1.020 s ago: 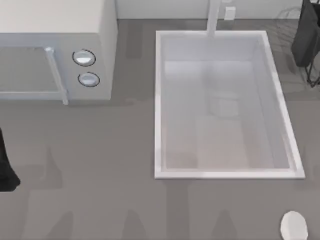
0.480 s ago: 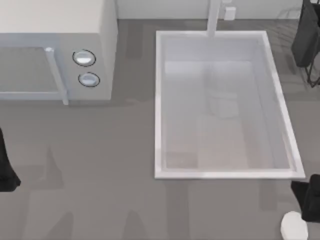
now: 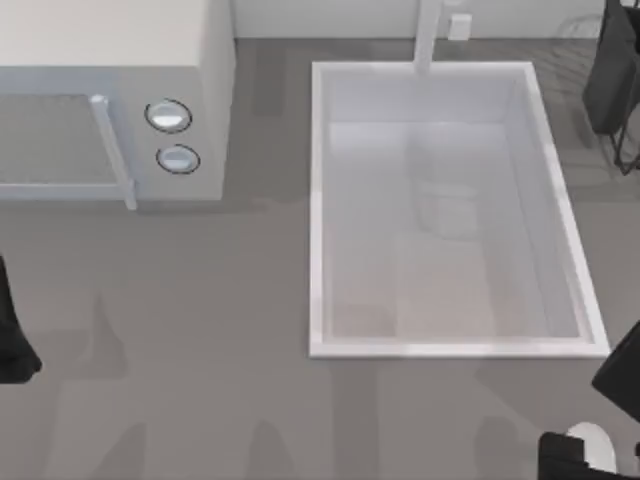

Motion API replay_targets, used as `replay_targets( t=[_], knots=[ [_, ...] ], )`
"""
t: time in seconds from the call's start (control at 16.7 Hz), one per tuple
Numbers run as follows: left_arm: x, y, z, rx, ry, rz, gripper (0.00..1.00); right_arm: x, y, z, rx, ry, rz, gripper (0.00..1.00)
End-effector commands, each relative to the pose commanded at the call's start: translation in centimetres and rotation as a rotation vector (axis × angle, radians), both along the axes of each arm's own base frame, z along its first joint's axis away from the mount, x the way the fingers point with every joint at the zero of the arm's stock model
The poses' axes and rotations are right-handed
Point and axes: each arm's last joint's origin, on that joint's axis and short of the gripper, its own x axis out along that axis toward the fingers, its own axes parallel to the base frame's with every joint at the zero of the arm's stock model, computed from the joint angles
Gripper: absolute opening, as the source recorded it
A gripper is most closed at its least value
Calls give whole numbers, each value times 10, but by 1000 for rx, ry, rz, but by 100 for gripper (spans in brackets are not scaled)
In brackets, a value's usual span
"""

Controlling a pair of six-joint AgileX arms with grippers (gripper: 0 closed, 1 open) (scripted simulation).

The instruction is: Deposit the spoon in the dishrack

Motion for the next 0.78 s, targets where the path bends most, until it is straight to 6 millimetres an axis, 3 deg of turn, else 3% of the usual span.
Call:
replay_targets(
  t=[0.18,0.54,0.78],
  knots=[
    [0,0,0,0,0,0,100,-3,12,4,-69,65,-16,100],
    [0,0,0,0,0,0,100,-3,13,4,-75,69,-20,100],
    [0,0,0,0,0,0,100,-1,17,-19,-77,71,-18,100]
  ],
)
